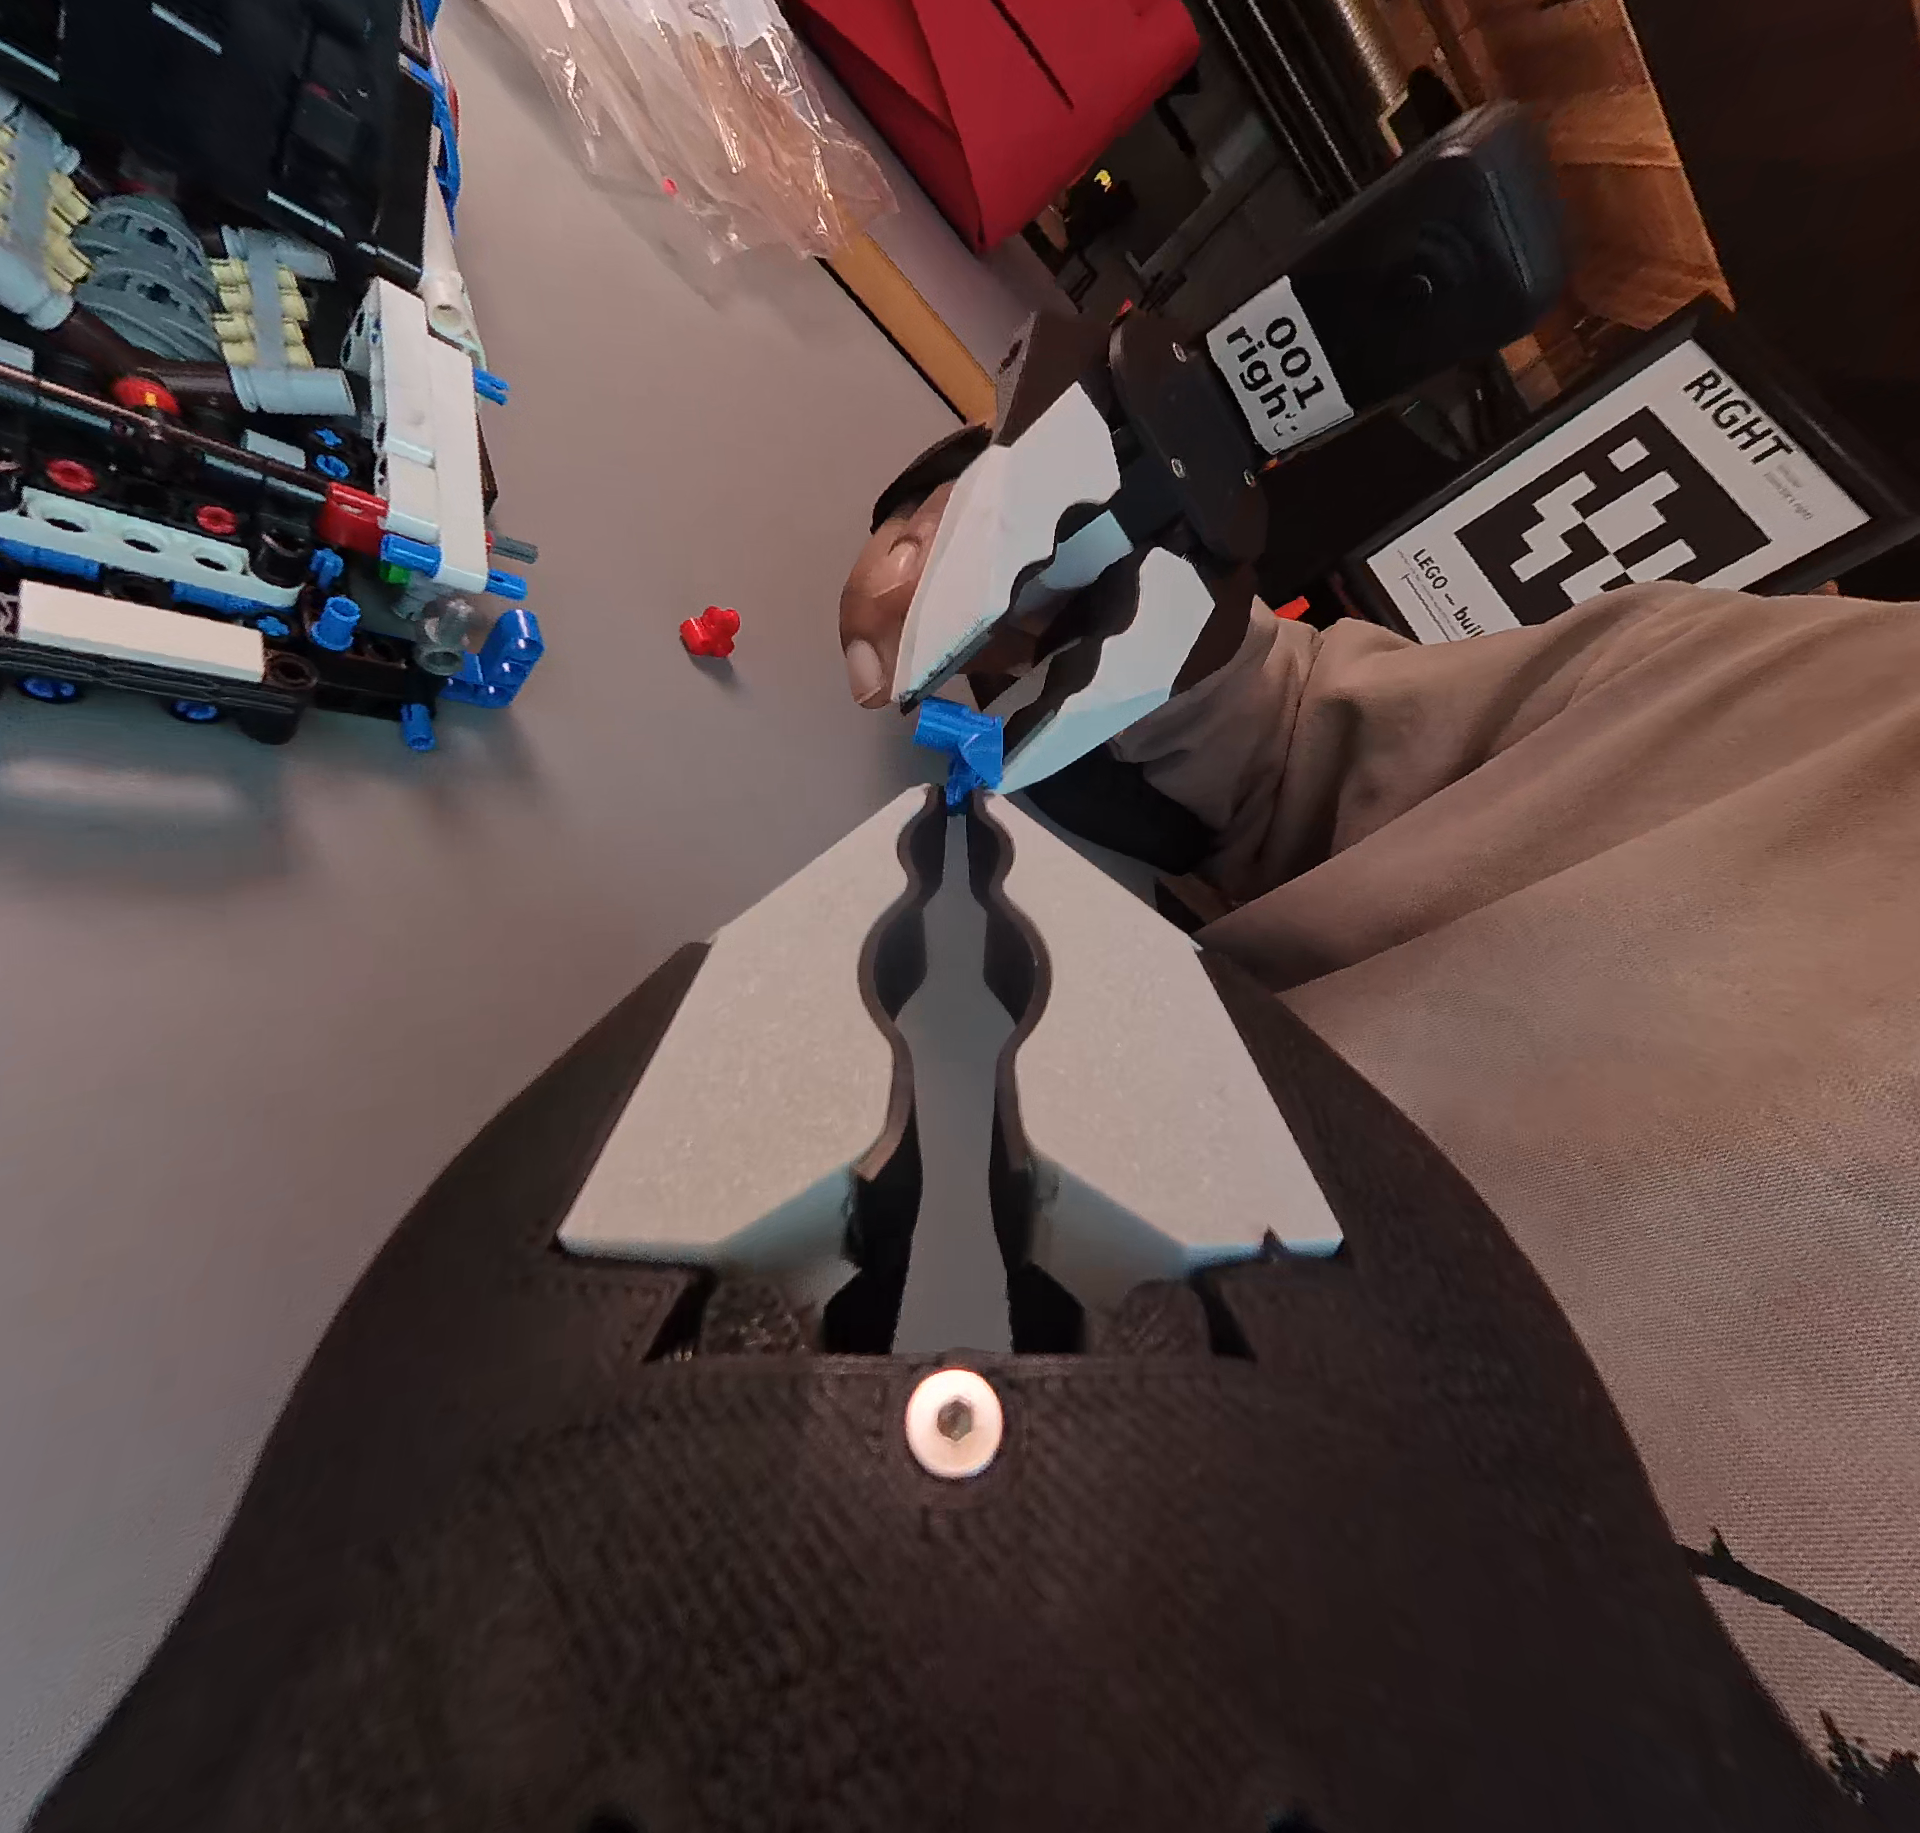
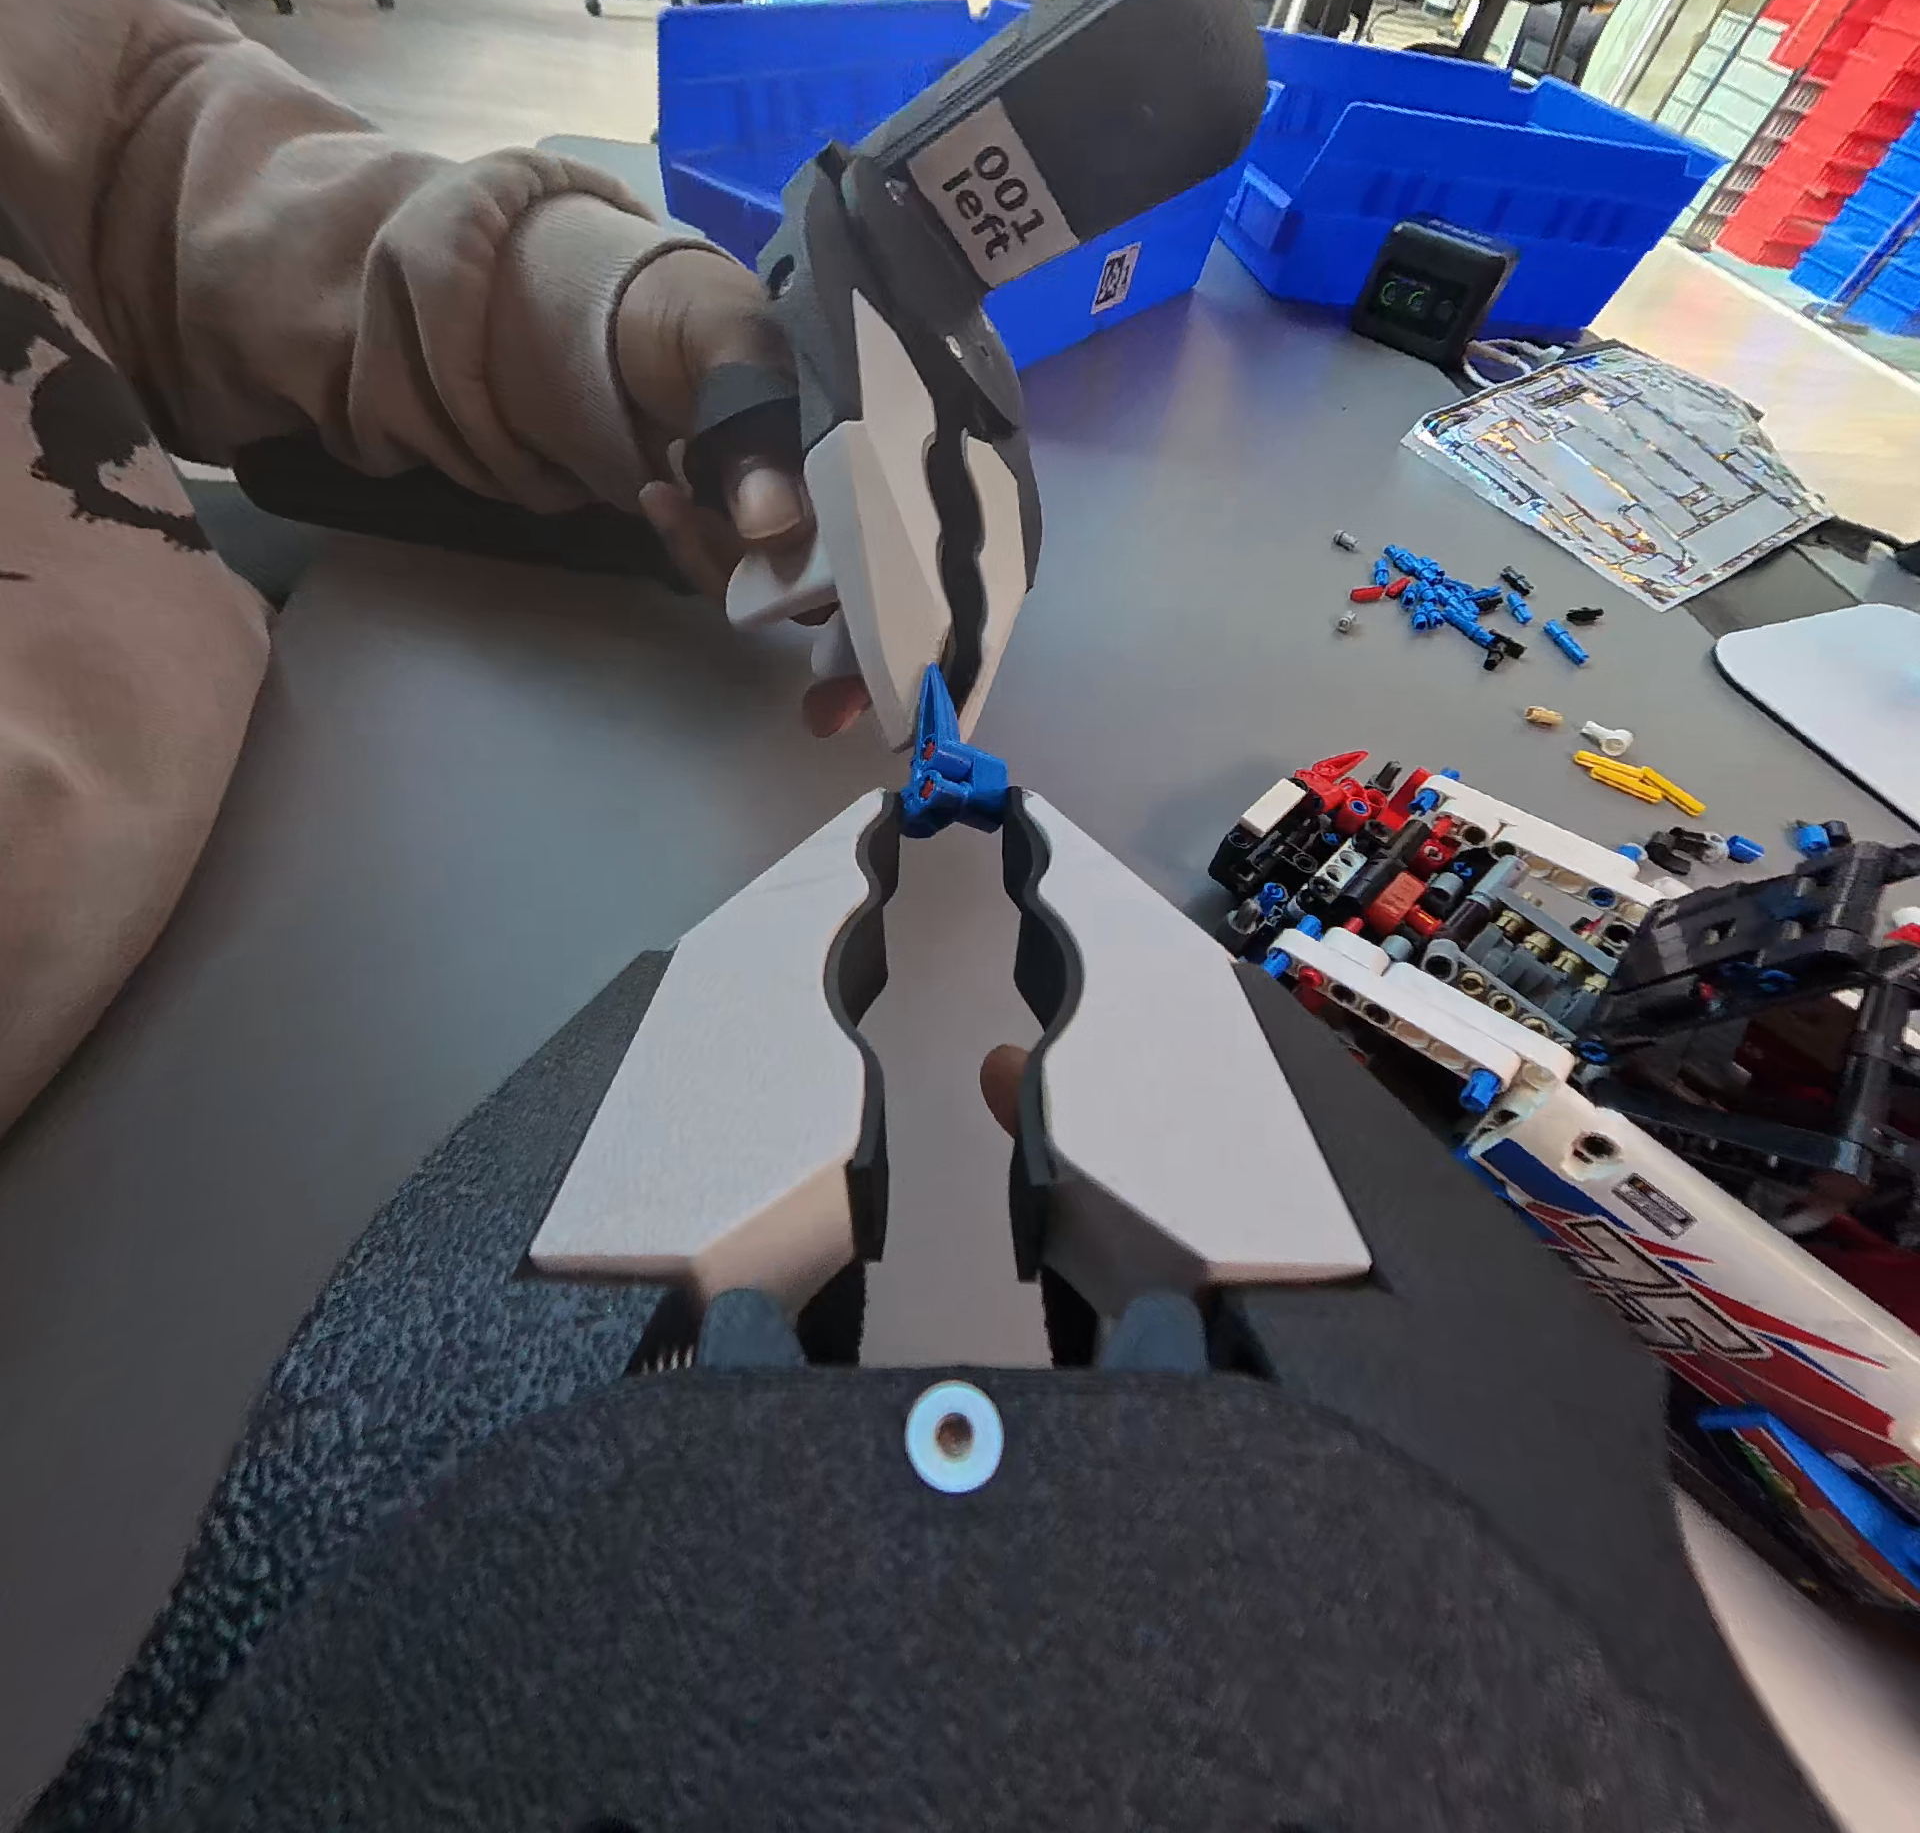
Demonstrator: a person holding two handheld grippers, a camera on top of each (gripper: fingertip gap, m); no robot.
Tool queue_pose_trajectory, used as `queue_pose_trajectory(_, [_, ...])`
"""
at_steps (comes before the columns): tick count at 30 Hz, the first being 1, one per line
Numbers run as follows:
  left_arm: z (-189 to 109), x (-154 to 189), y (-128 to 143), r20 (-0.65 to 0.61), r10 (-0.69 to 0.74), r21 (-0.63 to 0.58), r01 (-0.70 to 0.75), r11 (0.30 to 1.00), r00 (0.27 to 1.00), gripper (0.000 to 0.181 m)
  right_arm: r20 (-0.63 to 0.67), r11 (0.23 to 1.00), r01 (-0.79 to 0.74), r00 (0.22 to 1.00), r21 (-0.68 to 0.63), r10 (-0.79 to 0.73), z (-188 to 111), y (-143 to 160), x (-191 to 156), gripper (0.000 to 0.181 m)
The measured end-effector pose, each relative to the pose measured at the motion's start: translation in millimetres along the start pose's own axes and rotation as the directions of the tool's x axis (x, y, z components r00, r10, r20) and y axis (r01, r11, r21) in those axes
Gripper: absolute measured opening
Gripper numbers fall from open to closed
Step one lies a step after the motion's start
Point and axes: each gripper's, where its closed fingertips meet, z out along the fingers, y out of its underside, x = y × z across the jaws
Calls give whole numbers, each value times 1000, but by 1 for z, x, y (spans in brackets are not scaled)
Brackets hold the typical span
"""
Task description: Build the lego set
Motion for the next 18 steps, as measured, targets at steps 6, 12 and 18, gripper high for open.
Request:
queue_pose_trajectory(6, [0, -1, 1, -10, -40, 0, 40, 999, 999, 1, -28, 995, 98, 995, -34, -99, 5, 3, -4, 17])
queue_pose_trajectory(12, [-5, -3, -15, 94, 86, 79, -94, 992, 992, 2, -24, 966, -253, 967, 46, 254, 6, -3, 11, 17])
queue_pose_trajectory(18, [-8, 1, -26, 256, 329, 62, -355, 933, 909, 1, 67, 855, -504, 864, 121, 499, 6, -11, 16, 16])
